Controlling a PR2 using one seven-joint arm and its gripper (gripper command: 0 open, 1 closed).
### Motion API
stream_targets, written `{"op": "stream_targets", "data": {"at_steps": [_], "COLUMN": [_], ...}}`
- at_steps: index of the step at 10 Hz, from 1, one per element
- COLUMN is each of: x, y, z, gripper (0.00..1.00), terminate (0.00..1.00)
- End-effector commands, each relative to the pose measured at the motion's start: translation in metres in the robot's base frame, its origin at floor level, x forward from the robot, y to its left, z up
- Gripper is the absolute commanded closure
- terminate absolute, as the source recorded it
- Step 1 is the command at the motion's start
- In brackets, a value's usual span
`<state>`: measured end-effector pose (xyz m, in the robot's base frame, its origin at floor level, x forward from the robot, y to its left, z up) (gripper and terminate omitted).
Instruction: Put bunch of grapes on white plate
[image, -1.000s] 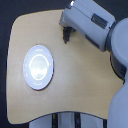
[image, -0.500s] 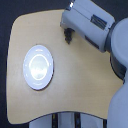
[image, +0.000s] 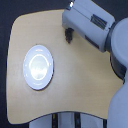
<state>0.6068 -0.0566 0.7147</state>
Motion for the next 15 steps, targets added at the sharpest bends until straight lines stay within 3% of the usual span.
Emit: {"op": "stream_targets", "data": {"at_steps": [1,4,9,11,15], "x": [-0.004,-0.003,-0.016,-0.042,-0.115], "y": [0.005,0.002,0.023,0.041,0.073], "z": [0.003,0.016,0.097,0.121,0.108], "gripper": [1.0,1.0,1.0,1.0,1.0], "terminate": [0.0,0.0,0.0,0.0,0.0]}}
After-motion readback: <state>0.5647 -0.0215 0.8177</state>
